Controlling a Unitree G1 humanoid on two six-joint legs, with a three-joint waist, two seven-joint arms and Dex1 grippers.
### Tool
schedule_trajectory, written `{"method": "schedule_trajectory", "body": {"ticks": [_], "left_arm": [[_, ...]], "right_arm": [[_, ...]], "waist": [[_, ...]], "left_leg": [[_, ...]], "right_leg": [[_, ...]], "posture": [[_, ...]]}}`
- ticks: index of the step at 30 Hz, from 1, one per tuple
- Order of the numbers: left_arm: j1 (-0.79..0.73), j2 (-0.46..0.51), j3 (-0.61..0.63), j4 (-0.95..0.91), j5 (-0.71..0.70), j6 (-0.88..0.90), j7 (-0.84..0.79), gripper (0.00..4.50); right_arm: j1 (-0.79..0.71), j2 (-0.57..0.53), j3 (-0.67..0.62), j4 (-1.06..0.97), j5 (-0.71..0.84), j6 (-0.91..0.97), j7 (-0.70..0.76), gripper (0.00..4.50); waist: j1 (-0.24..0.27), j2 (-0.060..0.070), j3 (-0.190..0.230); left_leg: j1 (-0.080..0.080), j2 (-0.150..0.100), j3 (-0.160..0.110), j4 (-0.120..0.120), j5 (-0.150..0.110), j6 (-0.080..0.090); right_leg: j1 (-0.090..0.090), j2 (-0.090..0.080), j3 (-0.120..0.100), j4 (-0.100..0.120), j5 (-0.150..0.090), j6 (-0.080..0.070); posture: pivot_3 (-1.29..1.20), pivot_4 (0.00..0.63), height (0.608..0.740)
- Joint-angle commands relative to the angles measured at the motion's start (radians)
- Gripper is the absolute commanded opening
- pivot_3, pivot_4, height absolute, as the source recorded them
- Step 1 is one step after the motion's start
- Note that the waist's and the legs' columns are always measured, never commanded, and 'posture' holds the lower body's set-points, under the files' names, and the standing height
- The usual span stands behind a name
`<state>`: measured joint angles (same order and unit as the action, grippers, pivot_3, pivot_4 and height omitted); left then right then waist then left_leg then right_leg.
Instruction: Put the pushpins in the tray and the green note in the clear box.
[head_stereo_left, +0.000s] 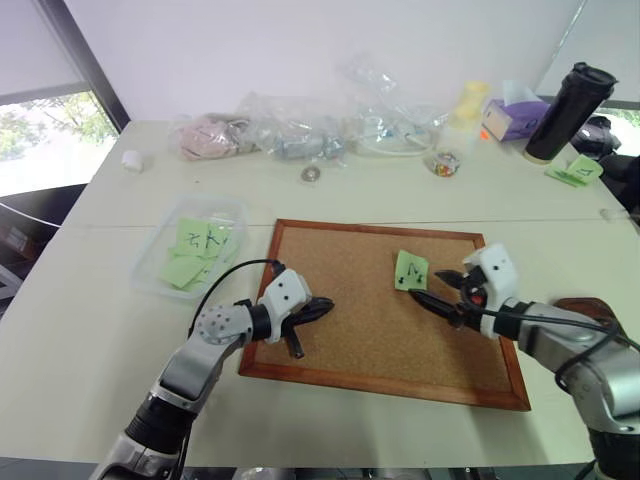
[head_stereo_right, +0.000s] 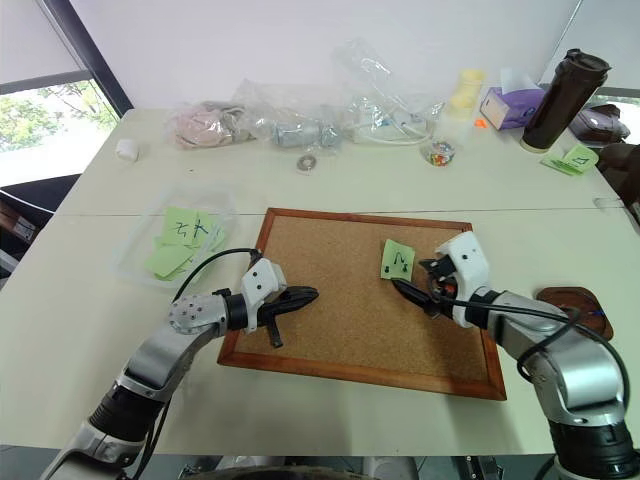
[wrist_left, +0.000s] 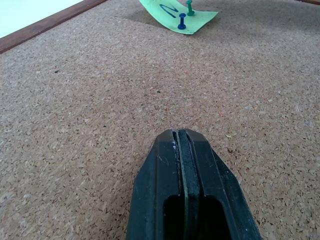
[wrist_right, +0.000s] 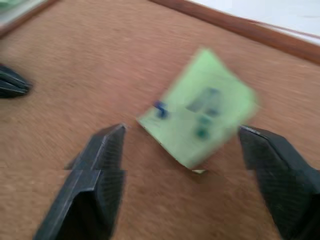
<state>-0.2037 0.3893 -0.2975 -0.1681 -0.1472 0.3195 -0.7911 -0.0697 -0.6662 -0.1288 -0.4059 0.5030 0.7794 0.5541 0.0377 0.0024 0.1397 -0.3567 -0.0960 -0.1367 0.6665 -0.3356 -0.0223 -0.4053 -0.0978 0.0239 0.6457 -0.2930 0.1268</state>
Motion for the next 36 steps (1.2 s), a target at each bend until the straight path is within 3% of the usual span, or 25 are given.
{"method": "schedule_trajectory", "body": {"ticks": [1, 8, 11, 16, 17, 22, 32, 34, 36], "left_arm": [[0.024, 0.011, -0.015, -0.017, 0.005, 0.02, -0.001, 0.0], [0.035, 0.024, -0.007, -0.045, 0.002, 0.042, 0.012, 0.0], [0.035, 0.026, -0.006, -0.052, -0.001, 0.05, 0.013, 0.0], [0.035, 0.031, -0.007, -0.065, -0.003, 0.06, 0.016, 0.0], [0.035, 0.032, -0.007, -0.066, -0.003, 0.061, 0.016, 0.0], [0.036, 0.034, -0.008, -0.07, -0.004, 0.065, 0.02, 0.0], [0.03, 0.031, -0.013, -0.064, -0.011, 0.068, 0.016, 0.0], [0.024, 0.024, -0.018, -0.056, -0.014, 0.064, 0.012, 0.0], [0.021, 0.021, -0.021, -0.05, -0.016, 0.061, 0.009, 0.0]], "right_arm": [[-0.038, 0.021, 0.024, 0.038, -0.047, -0.065, -0.006, 3.61], [-0.059, 0.033, 0.036, 0.102, -0.083, -0.114, 0.012, 3.61], [-0.062, 0.036, 0.046, 0.12, -0.097, -0.127, 0.02, 2.78], [-0.047, 0.031, 0.083, 0.119, -0.137, -0.154, 0.038, 0.32], [-0.043, 0.032, 0.087, 0.117, -0.143, -0.157, 0.037, 0.08], [-0.028, 0.039, 0.075, 0.108, -0.158, -0.178, 0.032, 0.08], [-0.071, 0.077, -0.362, -0.023, 0.182, 0.052, -0.093, 0.08], [-0.024, 0.066, -0.536, 0.016, 0.253, 0.096, -0.115, 0.08], [0.035, 0.048, -0.623, 0.043, 0.27, 0.111, -0.113, 0.08]], "waist": [[0.0, 0.0, 0.0], [-0.001, 0.0, 0.0], [-0.001, 0.0, 0.0], [-0.002, 0.0, 0.0], [-0.002, 0.0, 0.0], [-0.002, 0.0, 0.0], [0.001, 0.0, 0.0], [0.003, 0.001, 0.0], [0.004, 0.001, 0.0]], "left_leg": [[0.0, 0.0, 0.0, 0.0, 0.0, 0.0], [0.0, 0.0, 0.0, 0.0, 0.0, 0.0], [0.0, 0.0, 0.0, 0.0, 0.0, 0.0], [0.0, 0.0, 0.0, -0.001, 0.0, 0.0], [0.0, 0.0, 0.0, -0.001, 0.0, 0.0], [0.0, 0.0, 0.0, -0.001, 0.0, 0.0], [-0.001, 0.0, 0.0, 0.0, 0.0, 0.0], [-0.001, 0.0, 0.0, -0.001, 0.0, 0.0], [-0.001, 0.0, -0.001, -0.001, 0.0, 0.0]], "right_leg": [[0.0, 0.0, 0.0, 0.0, 0.0, 0.0], [-0.001, 0.0, 0.0, 0.0, 0.0, 0.0], [-0.001, 0.0, 0.0, 0.0, 0.0, 0.0], [-0.001, 0.0, 0.0, 0.0, 0.0, 0.0], [-0.001, 0.0, 0.0, 0.0, 0.0, 0.0], [-0.001, 0.0, 0.0, 0.0, 0.0, 0.0], [-0.001, 0.0, 0.0, 0.0, 0.0, 0.0], [-0.001, 0.0, 0.001, 0.0, 0.0, 0.0], [0.0, 0.0, 0.0, 0.0, 0.0, 0.0]], "posture": [[0.0, 0.15, 0.74], [0.0, 0.15, 0.74], [0.0, 0.15, 0.74], [0.0, 0.15, 0.74], [0.0, 0.15, 0.74], [0.0, 0.15, 0.74], [0.0, 0.15, 0.74], [0.0, 0.15, 0.74], [0.0, 0.15, 0.74]]}}
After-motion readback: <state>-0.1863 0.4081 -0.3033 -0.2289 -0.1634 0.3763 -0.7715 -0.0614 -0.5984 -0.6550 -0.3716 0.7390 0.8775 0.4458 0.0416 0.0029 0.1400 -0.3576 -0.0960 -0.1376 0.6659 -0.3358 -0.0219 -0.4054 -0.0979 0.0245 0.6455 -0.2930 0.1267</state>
